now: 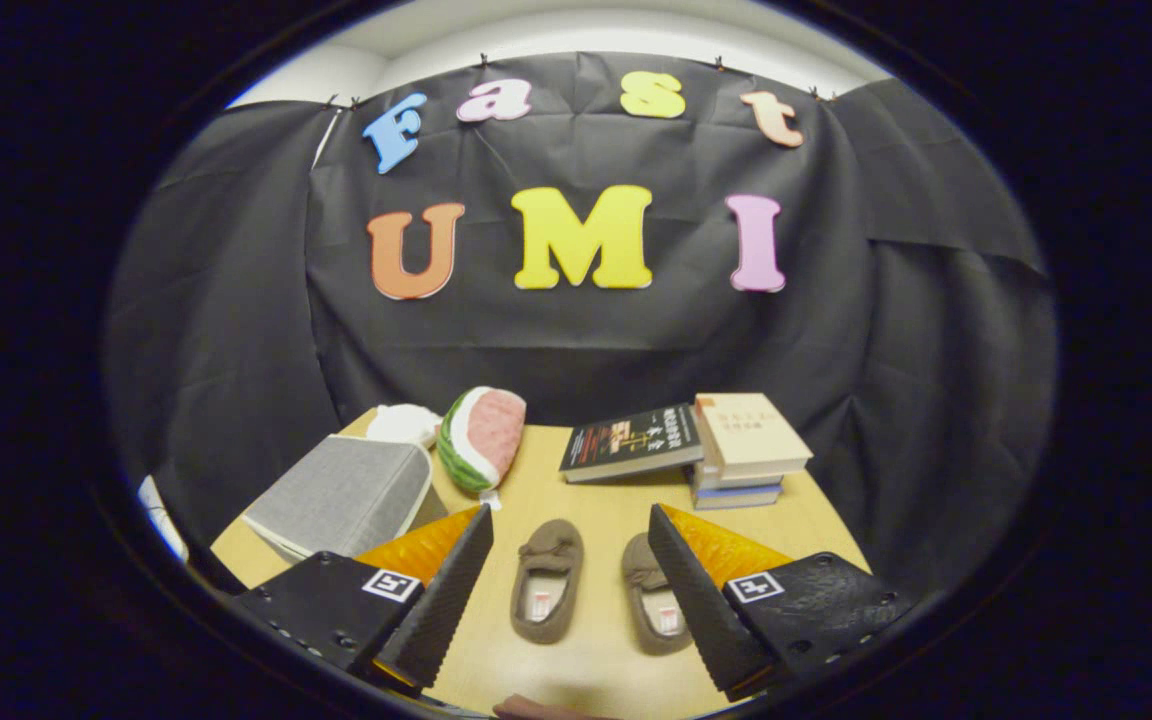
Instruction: Open the storage box then place both shoes into the box .Put the left shoe in first, then the right shoe, with the right side of both shoes facing outward in a uniform manner.
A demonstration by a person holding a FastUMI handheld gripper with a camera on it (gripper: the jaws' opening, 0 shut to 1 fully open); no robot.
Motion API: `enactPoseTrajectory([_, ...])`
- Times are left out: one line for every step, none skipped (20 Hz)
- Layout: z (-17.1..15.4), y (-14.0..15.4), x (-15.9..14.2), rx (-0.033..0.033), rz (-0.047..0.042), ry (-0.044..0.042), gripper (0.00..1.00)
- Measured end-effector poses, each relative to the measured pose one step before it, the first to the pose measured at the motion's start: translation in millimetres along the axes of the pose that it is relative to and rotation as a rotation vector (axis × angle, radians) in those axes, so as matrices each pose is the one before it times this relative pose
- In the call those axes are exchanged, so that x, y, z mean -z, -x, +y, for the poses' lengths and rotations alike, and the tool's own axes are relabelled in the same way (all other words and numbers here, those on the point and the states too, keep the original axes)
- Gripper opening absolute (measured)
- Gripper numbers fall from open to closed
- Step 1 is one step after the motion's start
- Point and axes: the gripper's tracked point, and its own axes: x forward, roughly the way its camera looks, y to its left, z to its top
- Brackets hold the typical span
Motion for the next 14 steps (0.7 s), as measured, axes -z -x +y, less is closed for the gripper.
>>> enactPoseTrajectory([8.00,-4.51,7.25,-0.03326,0.03262,-0.01831,0.95])
enactPoseTrajectory([10.71,-6.32,9.41,-0.04671,0.03591,-0.02105,0.96])
enactPoseTrajectory([10.62,-8.89,10.41,-0.04879,0.04457,-0.02592,0.96])
enactPoseTrajectory([11.17,-7.50,13.72,-0.06345,0.06455,-0.03366,0.95])
enactPoseTrajectory([11.73,-8.47,10.80,-0.05486,0.06683,-0.04498,0.96])
enactPoseTrajectory([10.08,-7.92,8.33,-0.05293,0.05942,-0.04902,0.96])
enactPoseTrajectory([10.81,-7.78,6.85,-0.05761,0.04763,-0.05196,0.96])
enactPoseTrajectory([10.64,-8.11,7.24,-0.05462,0.04737,-0.04682,0.96])
enactPoseTrajectory([7.76,-9.03,6.39,-0.05032,0.04230,-0.04318,0.96])
enactPoseTrajectory([6.84,-10.05,6.99,-0.04949,0.04751,-0.04036,0.96])
enactPoseTrajectory([6.89,-9.46,3.52,-0.05223,0.04162,-0.04182,0.96])
enactPoseTrajectory([7.18,-11.62,3.64,-0.04462,0.03642,-0.04177,0.96])
enactPoseTrajectory([3.04,-8.83,0.44,-0.04050,0.03017,-0.04399,0.96])
enactPoseTrajectory([2.61,-10.67,-0.35,-0.04715,0.02460,-0.05029,0.95])
